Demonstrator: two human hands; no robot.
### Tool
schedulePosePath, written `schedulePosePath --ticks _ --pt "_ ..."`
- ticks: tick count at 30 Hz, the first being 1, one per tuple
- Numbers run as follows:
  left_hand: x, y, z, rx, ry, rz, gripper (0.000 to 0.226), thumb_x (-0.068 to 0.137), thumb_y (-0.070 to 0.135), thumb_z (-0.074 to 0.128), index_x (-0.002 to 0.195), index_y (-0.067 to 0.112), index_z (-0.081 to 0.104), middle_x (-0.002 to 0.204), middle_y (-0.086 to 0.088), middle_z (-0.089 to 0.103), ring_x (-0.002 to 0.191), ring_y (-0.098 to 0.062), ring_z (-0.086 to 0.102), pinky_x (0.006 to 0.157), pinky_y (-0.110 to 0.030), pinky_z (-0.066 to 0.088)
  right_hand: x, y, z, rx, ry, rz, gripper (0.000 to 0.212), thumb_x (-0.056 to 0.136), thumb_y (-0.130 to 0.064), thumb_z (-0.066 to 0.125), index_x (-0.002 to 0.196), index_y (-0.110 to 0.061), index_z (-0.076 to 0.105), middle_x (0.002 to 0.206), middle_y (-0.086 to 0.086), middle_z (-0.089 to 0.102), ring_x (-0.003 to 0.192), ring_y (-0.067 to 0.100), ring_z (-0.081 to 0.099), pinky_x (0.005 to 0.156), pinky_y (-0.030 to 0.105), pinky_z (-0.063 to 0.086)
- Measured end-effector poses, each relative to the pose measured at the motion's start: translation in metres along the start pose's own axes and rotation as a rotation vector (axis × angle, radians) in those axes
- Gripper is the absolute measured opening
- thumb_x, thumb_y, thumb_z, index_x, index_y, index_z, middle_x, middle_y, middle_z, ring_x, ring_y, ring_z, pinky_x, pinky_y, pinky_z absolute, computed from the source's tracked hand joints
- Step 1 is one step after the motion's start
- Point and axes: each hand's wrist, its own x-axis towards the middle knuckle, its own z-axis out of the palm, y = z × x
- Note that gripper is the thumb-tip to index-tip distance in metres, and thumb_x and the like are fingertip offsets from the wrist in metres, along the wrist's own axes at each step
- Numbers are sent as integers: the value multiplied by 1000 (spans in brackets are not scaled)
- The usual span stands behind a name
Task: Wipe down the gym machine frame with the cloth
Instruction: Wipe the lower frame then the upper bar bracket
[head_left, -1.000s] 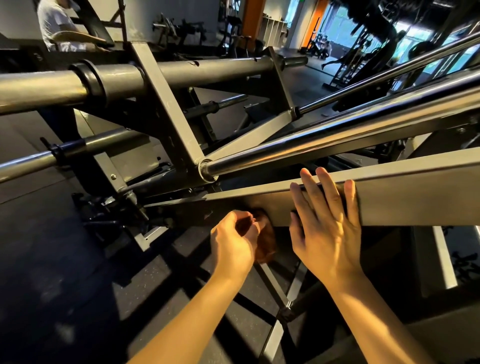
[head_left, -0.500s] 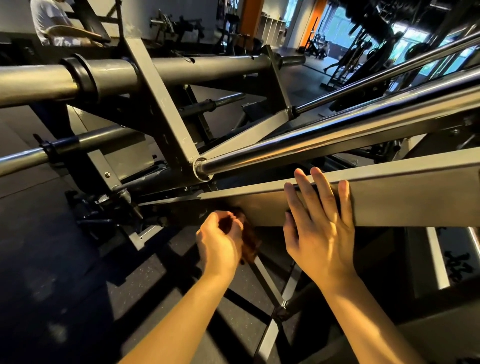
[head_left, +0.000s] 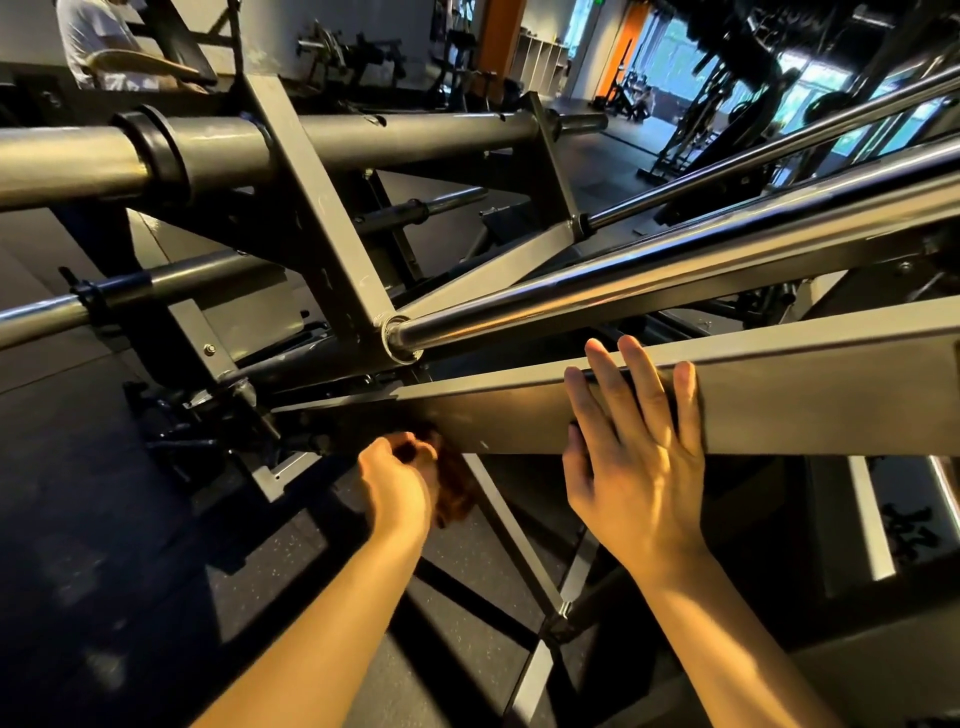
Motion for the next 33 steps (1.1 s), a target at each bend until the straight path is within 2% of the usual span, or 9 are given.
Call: schedulePosePath --ticks 4,7,16,19,22,25,28,30,33 --pt "-12 0 -1 -55 -58 49 16 99 25 64 113 18 65 105 -1 64 99 -22 66 69 -26 57 0 -2 1 10 3 15 55 93 -26 61 145 -11 55 159 11 43 153 33 27 127 52 5" --pt "-45 -2 20 -145 -212 -60 25 98 24 68 122 24 61 97 17 48 97 -10 57 74 -22 51 -2 -1 0 0 -5 8 55 94 -26 60 146 -12 54 160 11 41 154 33 25 127 53 4" --pt "-8 2 6 -398 32 -95 15 98 23 64 110 16 68 105 -5 69 105 -29 66 79 -24 44 0 -3 -3 -16 -62 12 59 92 -28 61 148 -12 51 161 12 38 155 33 19 127 53 2" --pt "-45 2 21 -349 -150 -128 4 100 24 64 103 23 66 87 12 65 84 -4 65 64 -12 41 -2 -3 -2 -42 -72 4 58 94 -29 58 149 -13 50 163 11 35 156 33 17 127 53 0" --pt "-49 -5 31 -346 -270 -197 22 97 29 67 118 24 63 104 13 61 96 -2 61 75 -12 45 -2 -3 -2 -26 -64 -3 56 95 -29 52 149 -13 50 163 11 35 156 33 18 127 53 1" --pt "-12 -1 11 -493 43 -204 19 102 19 55 117 13 64 109 -5 65 104 -25 64 89 -32 47 0 -3 -2 -13 -58 3 56 95 -30 48 148 -13 50 162 11 37 155 33 19 127 53 2" --pt "0 -2 -5 -699 68 -324 24 104 20 44 114 14 64 118 -11 65 105 -25 64 99 -37 46 -1 -7 0 13 -47 24 54 95 -29 51 146 -12 53 161 11 40 155 33 21 127 54 3" --pt "-13 1 -1 -431 -19 -194 17 104 24 51 114 19 64 116 -5 65 100 -18 65 87 -31 55 -1 -10 2 28 -47 36 55 93 -28 53 146 -11 54 162 12 38 155 33 20 127 54 2" --pt "-40 3 23 -291 -142 -78 22 98 25 67 119 28 59 102 15 51 82 4 51 52 -8 44 -4 -18 3 70 -51 33 55 93 -24 56 146 -9 53 163 14 34 155 32 22 127 53 7"
